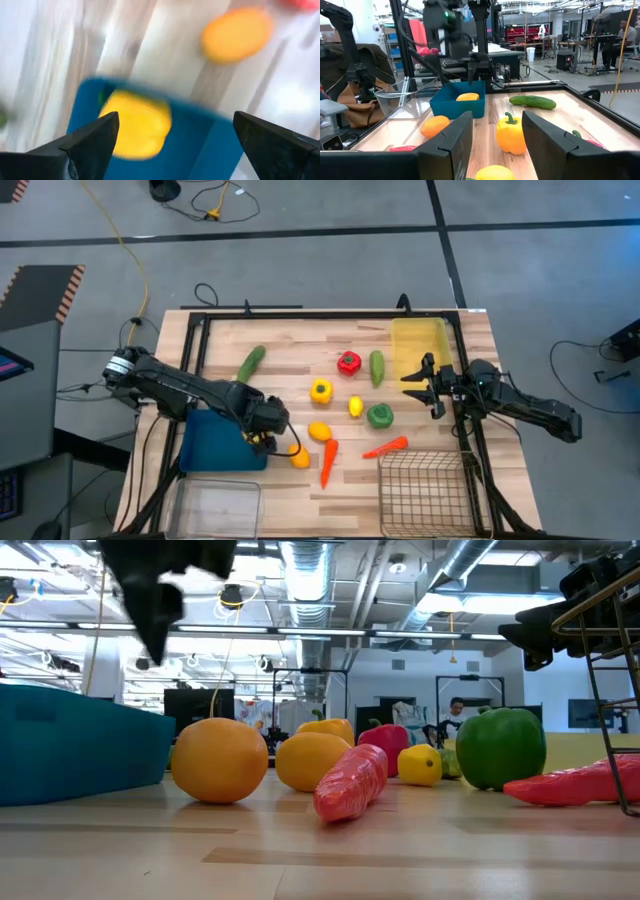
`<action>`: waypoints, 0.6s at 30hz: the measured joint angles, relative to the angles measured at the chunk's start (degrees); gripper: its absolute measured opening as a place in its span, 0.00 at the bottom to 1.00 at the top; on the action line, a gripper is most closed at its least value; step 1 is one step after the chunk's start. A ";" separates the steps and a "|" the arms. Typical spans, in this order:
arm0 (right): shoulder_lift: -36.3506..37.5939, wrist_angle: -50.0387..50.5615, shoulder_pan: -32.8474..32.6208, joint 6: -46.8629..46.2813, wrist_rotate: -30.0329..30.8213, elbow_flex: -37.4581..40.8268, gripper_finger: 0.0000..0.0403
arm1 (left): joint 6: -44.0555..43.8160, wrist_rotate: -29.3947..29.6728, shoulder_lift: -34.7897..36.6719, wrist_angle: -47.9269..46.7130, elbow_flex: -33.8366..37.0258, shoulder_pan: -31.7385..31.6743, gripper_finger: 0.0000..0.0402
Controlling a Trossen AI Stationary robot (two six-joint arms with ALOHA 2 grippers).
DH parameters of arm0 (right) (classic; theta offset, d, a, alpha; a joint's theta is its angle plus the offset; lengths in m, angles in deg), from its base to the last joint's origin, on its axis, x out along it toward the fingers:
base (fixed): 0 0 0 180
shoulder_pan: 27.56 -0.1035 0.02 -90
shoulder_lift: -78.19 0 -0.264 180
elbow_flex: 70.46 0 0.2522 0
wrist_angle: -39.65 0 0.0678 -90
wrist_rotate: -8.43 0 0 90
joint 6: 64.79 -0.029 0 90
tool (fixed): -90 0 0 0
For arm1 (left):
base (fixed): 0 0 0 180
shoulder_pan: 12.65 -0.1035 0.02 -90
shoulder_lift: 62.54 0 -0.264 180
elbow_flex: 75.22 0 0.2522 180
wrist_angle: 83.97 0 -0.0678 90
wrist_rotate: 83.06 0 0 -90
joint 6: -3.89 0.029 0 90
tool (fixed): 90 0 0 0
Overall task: Sort produce into baskets
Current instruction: Put the yellow bell pepper into the blue bin
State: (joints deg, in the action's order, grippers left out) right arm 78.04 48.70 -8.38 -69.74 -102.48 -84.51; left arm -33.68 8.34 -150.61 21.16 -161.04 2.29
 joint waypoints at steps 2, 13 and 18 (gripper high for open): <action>0.01 0.00 0.00 -0.04 0.00 0.00 0.49 | 0.67 3.24 0.00 3.32 -1.31 -0.18 0.94; -0.01 0.00 0.00 -0.14 0.00 0.00 0.49 | 15.30 12.87 -0.17 23.13 -1.96 -1.18 0.94; 0.01 0.00 0.00 -0.13 0.00 0.00 0.49 | 15.22 16.68 -0.17 26.56 -1.96 -3.35 0.94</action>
State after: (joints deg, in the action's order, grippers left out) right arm 78.05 48.70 -8.38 -69.87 -102.48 -84.51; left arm -18.46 25.02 -150.79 47.72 -163.00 -1.06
